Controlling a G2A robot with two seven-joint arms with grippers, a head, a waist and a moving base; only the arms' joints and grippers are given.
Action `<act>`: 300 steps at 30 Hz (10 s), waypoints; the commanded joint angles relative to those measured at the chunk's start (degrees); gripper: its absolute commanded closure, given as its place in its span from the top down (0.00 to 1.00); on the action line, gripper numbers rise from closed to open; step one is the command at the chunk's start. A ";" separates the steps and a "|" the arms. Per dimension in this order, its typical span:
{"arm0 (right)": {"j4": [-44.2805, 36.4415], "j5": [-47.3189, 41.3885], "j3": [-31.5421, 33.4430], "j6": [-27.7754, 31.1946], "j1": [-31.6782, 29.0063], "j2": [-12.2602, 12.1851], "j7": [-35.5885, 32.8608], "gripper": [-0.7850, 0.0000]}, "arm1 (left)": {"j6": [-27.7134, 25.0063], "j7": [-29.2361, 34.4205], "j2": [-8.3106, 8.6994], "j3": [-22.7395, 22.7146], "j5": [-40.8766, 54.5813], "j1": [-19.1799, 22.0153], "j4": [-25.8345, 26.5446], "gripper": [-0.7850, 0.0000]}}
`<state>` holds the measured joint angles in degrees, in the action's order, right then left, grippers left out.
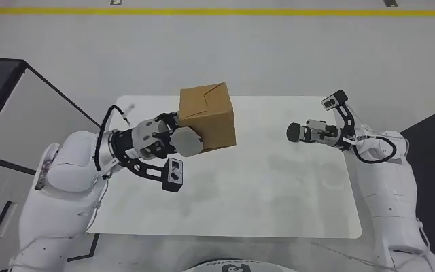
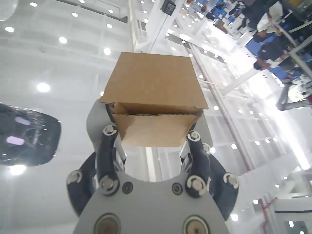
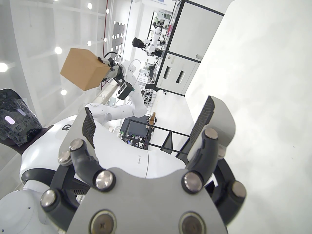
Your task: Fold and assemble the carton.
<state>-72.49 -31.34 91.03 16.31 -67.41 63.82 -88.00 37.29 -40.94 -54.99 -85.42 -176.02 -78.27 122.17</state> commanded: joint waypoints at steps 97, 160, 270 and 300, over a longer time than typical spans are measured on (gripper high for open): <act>0.00 0.00 0.00 0.00 0.00 0.00 0.00 1.00 | -90.95 -1.40 -7.39 7.09 72.93 8.95 -22.97 0.00; 0.00 0.00 0.00 0.00 0.00 0.00 0.00 1.00 | -95.30 17.79 -2.64 34.38 94.06 22.13 -49.43 0.00; 0.00 0.00 0.00 0.00 0.00 0.00 0.00 1.00 | -85.08 -15.55 -25.47 61.96 82.24 38.43 -102.64 0.00; 0.00 0.00 0.00 0.00 0.00 0.00 0.00 1.00 | -84.36 -16.29 -23.01 64.31 84.57 38.90 -101.89 1.00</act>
<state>-72.49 -31.34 91.03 16.31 -67.41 63.82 -88.00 -46.97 -57.33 -78.40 -21.26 -91.62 -39.34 19.98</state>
